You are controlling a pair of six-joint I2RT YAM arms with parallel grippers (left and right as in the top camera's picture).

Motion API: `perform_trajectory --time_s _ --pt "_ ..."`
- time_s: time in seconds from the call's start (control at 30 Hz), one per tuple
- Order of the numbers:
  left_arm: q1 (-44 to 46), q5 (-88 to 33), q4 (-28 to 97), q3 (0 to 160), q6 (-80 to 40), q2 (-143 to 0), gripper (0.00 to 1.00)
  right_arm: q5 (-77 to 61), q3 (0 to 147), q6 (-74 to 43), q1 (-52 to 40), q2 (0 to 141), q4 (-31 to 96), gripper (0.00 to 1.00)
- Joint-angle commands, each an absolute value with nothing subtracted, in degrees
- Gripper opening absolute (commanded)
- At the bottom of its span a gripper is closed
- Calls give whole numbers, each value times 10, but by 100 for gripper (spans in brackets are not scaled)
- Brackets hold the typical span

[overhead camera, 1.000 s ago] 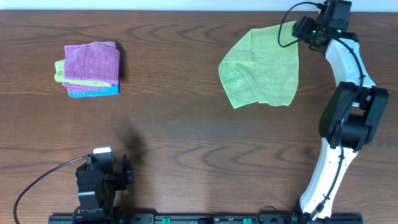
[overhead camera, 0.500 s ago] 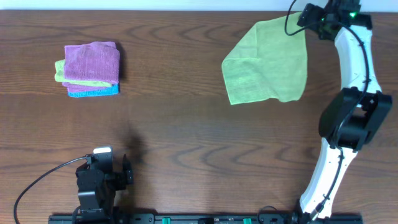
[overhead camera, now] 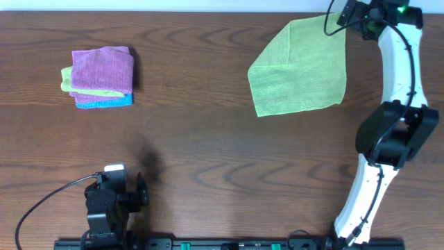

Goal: Fold the cloth
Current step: 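Lower the green cloth flat and release it from the right gripper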

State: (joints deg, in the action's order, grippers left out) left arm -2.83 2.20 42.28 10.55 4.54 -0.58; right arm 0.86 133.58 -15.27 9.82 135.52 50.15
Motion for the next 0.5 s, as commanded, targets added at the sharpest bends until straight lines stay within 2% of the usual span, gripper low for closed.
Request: perform_trajectory --time_s 0.0,0.17,0.47 --pt "-26 32 430 94 50 -2 95 48 1351 -145 96 1353 515 99" --pt "-26 32 430 94 50 -2 95 75 1349 -128 91 1353 534 99" --pt "-26 32 430 94 50 -2 95 16 1343 -83 87 1353 559 99"
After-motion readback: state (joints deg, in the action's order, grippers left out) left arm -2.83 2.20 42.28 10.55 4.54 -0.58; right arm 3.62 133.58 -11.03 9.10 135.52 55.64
